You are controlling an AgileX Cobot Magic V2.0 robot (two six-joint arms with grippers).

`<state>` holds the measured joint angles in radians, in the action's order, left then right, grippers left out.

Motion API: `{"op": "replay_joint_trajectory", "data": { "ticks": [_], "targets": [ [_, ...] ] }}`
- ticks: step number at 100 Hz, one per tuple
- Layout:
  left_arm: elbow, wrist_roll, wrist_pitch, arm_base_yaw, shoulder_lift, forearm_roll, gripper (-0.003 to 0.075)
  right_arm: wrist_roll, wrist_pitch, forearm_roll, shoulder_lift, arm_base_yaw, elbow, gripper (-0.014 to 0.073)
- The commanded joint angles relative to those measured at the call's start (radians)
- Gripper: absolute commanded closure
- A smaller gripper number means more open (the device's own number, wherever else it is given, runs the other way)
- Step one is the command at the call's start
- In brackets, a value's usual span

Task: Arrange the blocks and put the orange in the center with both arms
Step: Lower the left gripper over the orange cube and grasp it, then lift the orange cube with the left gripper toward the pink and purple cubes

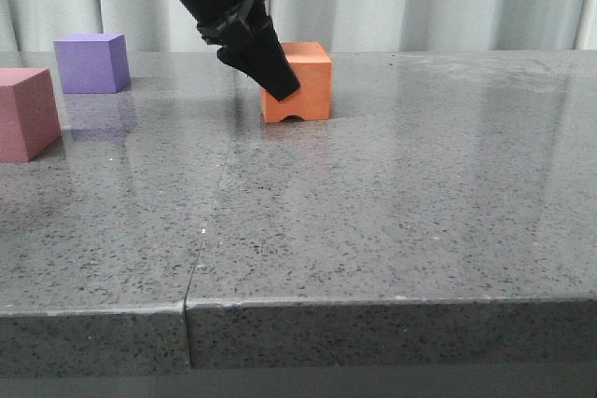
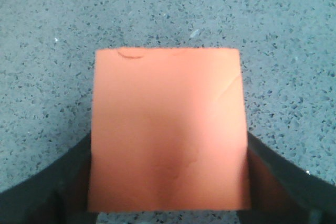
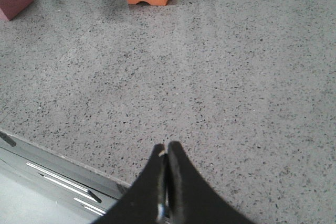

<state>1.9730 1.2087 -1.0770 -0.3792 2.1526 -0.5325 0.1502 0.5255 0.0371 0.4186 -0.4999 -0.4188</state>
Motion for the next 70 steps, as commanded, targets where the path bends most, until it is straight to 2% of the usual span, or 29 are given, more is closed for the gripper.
{"op": "replay_joint_trajectory", "data": {
  "ticks": [1, 16, 35, 49, 70],
  "targets": [
    [0.037, -0.049, 0.007, -0.008, -0.067, -0.042, 0.0447, -0.013, -0.074, -0.005, 0.003, 0.001, -0.027, 0.0663],
    [0.103, -0.248, -0.01, -0.008, -0.086, 0.0, 0.0447, -0.013, -0.074, -0.005, 0.003, 0.001, -0.027, 0.0663],
    [0.194, -0.6, -0.019, -0.008, -0.133, 0.203, 0.0447, -0.013, -0.074, -0.005, 0.003, 0.001, -0.027, 0.0663],
    [0.201, -0.76, -0.065, -0.003, -0.176, 0.328, 0.0447, -0.013, -0.074, -0.005, 0.003, 0.001, -0.027, 0.0663],
    [0.201, -1.017, -0.131, 0.057, -0.203, 0.392, 0.0447, -0.013, -0.074, -0.005, 0.003, 0.001, -0.027, 0.0663]
  ]
}}
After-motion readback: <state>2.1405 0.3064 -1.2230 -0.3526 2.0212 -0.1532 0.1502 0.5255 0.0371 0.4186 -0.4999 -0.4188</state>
